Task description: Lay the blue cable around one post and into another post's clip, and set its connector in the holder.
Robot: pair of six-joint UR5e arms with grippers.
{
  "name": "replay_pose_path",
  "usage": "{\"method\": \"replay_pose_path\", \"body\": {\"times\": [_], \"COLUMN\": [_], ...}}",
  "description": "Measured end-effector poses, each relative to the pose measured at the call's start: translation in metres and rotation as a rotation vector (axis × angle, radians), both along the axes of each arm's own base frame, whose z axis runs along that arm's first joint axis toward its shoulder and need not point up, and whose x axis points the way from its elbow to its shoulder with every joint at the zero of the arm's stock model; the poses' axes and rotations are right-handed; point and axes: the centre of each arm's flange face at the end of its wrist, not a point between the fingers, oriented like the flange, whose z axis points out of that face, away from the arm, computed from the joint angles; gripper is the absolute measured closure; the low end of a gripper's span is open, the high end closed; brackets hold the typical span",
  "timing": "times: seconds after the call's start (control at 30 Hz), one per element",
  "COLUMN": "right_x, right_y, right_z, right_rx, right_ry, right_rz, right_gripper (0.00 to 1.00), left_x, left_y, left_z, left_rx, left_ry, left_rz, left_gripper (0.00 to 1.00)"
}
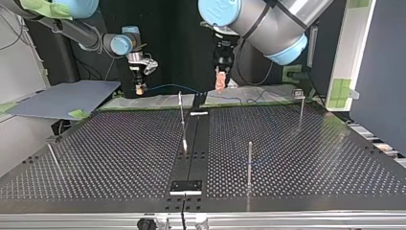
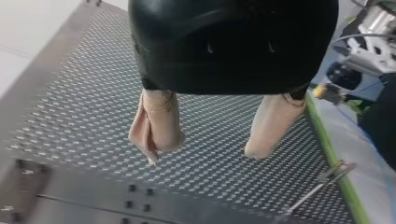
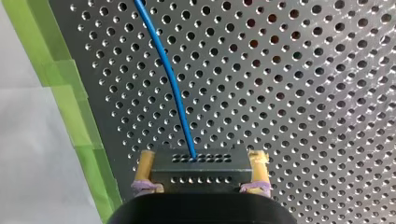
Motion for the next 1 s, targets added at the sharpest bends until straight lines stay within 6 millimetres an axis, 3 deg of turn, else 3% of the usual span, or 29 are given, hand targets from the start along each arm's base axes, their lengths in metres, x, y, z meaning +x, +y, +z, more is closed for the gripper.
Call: {"method": "replay_pose_path", "body": {"times": [0.5,0.8,1.0], "right_x": [-0.008,-0.010,-0.013], "right_y": [0.006,0.015,0.024], "right_z": [-0.005,-0.007,0.007], "right_rx": [0.017,0.035,0.018], "right_ry": [0.013,0.065,0.067], "right_rz": [-0.013,0.000,0.003], "right_gripper": [1.00,1.00,1.00], "left_x": [-0.050,-0.065,-0.076], "left_y": [-0.034,-0.026,-0.011], "left_z": [-0.123,-0.195,-0.239], "left_rx": [0.037,0.050,0.090], "left_ry": [0.119,0.215,0.265], "left_rz": [-0.076,-0.101,-0.092], "left_gripper": [0.00,0.00,0.00]}}
